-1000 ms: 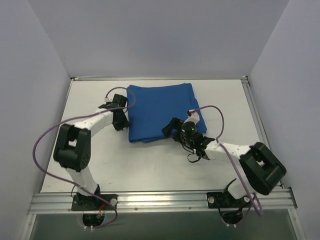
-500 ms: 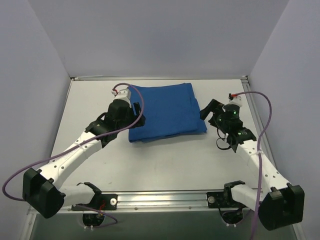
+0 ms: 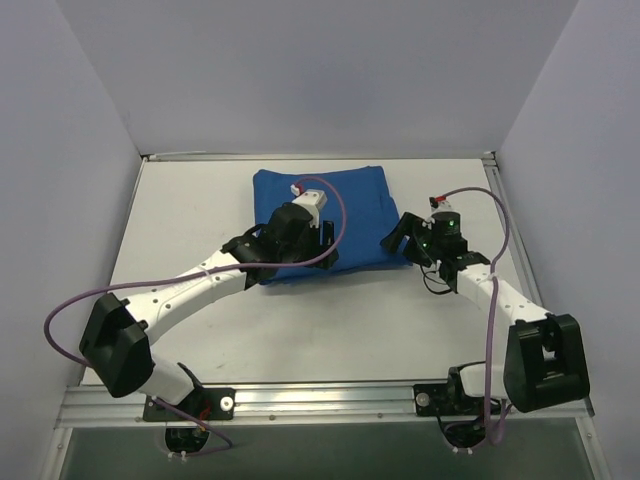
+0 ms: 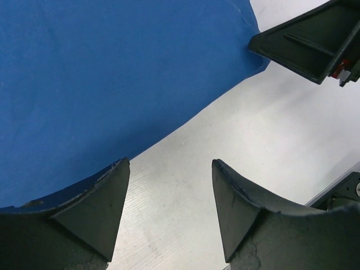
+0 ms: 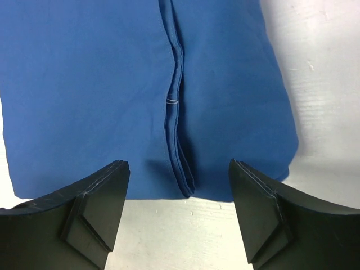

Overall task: Open and lay out the surgical kit
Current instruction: Open the surgical kit at the center of the board.

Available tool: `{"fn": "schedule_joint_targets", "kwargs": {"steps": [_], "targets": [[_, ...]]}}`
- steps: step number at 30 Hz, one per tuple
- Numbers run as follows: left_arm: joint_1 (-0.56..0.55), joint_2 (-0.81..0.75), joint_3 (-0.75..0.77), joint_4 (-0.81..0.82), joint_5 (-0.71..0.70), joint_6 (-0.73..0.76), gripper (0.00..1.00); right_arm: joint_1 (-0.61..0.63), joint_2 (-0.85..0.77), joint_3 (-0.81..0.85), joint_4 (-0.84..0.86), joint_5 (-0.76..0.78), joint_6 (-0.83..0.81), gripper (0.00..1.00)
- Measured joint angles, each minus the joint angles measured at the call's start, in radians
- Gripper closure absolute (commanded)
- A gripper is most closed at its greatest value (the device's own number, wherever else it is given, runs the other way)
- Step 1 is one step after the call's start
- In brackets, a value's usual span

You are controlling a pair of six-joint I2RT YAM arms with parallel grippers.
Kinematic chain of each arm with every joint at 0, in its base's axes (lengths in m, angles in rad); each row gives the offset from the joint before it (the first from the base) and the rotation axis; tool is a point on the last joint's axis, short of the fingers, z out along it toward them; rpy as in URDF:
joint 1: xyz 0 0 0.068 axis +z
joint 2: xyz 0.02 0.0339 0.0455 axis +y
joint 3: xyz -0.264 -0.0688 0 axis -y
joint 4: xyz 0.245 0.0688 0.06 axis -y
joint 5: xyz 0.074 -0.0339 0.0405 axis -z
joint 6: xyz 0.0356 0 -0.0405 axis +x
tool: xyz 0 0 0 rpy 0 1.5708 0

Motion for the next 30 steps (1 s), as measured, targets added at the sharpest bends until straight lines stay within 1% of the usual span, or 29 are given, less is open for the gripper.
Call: {"fn": "schedule_joint_targets", "kwargs": {"steps": [2, 7, 10, 13, 14, 16, 17, 19, 20, 21, 22, 24, 25, 26, 29, 30], "targets": [[-0.006, 0.013, 0.01, 0.001, 0.001, 0.001, 0.32, 0.0, 0.024, 0.0, 0.027, -0.015, 0.003, 0.34], [-0.018, 0.043, 0.047, -0.001, -0.003, 0.015, 0.32, 0.0, 0.079, -0.005, 0.071, -0.042, 0.017, 0.37], [-0.026, 0.049, 0.066, -0.002, -0.007, 0.023, 0.33, -0.003, 0.08, -0.016, 0.09, -0.05, 0.024, 0.43], [-0.027, 0.05, 0.077, -0.004, -0.01, 0.029, 0.35, -0.006, 0.081, -0.026, 0.105, -0.061, 0.028, 0.52], [-0.028, 0.051, 0.079, -0.004, -0.011, 0.032, 0.35, -0.006, 0.081, -0.032, 0.113, -0.068, 0.03, 0.58], [-0.031, 0.058, 0.084, -0.005, -0.015, 0.041, 0.35, -0.006, 0.081, -0.04, 0.122, -0.076, 0.036, 0.61], [-0.032, 0.063, 0.087, -0.005, -0.018, 0.047, 0.35, -0.006, 0.08, -0.044, 0.126, -0.081, 0.04, 0.65], [-0.038, 0.074, 0.095, -0.005, -0.025, 0.058, 0.34, -0.006, 0.079, -0.047, 0.126, -0.095, 0.05, 0.75], [-0.04, 0.082, 0.1, -0.006, -0.03, 0.064, 0.32, -0.006, 0.077, -0.047, 0.125, -0.104, 0.054, 0.82], [-0.044, 0.09, 0.106, -0.006, -0.034, 0.072, 0.31, -0.006, 0.075, -0.047, 0.124, -0.113, 0.057, 0.83], [-0.047, 0.099, 0.111, -0.005, -0.04, 0.077, 0.3, -0.005, 0.072, -0.047, 0.122, -0.118, 0.061, 0.83], [-0.057, 0.116, 0.123, -0.005, -0.057, 0.094, 0.28, -0.005, 0.058, -0.046, 0.108, -0.127, 0.066, 0.75], [-0.063, 0.127, 0.131, -0.005, -0.064, 0.103, 0.28, -0.005, 0.051, -0.043, 0.097, -0.127, 0.066, 0.68], [-0.066, 0.137, 0.14, -0.007, -0.069, 0.109, 0.28, -0.004, 0.039, -0.034, 0.073, -0.128, 0.066, 0.58], [-0.074, 0.168, 0.173, -0.011, -0.08, 0.126, 0.28, -0.003, 0.016, -0.001, 0.037, -0.129, 0.051, 0.52], [-0.077, 0.174, 0.179, -0.011, -0.083, 0.127, 0.28, -0.003, 0.01, 0.007, 0.031, -0.129, 0.048, 0.51]]}}
